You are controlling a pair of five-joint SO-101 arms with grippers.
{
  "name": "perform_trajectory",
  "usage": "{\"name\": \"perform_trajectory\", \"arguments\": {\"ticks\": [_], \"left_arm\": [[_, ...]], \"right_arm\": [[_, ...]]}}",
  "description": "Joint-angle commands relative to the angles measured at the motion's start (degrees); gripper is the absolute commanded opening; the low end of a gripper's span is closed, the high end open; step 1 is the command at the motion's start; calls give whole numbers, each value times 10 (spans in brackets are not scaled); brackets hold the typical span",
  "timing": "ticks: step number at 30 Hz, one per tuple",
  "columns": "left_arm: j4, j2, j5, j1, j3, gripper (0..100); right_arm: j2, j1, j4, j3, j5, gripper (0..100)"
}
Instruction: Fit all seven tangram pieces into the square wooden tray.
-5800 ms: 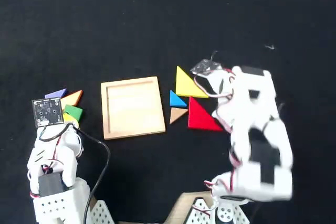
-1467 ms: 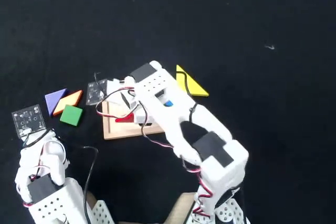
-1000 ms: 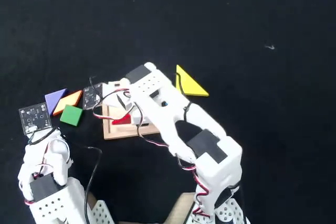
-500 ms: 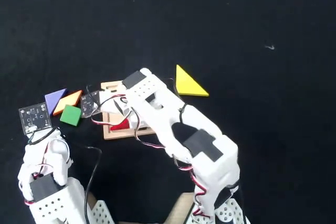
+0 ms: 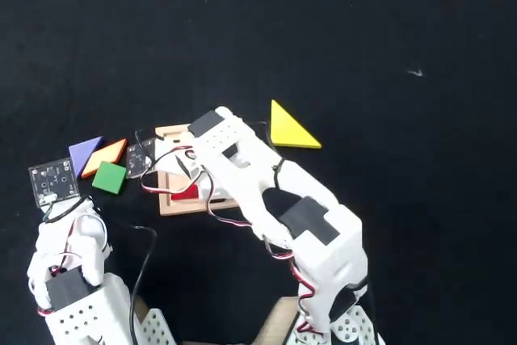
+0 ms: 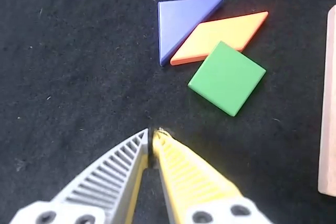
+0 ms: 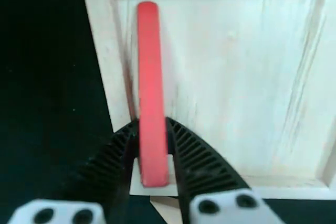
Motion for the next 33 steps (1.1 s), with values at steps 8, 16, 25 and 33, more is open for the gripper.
{"name": "perform_trajectory", "arguments": {"ticks": [8,16,25,33], "left_arm": [[-12,-4,-5,6,-15,30],[-12,-4,-5,6,-15,30],[-12,-4,-5,5,-15,30],[-12,-4,-5,6,-15,30]], "right_arm": [[-44,-4,-4,-20,-7,234],[-107,21,4,-26,-7,237],[-65,34,-33,-95,-16,205],[48,63,-110,-174,-134,10]]}}
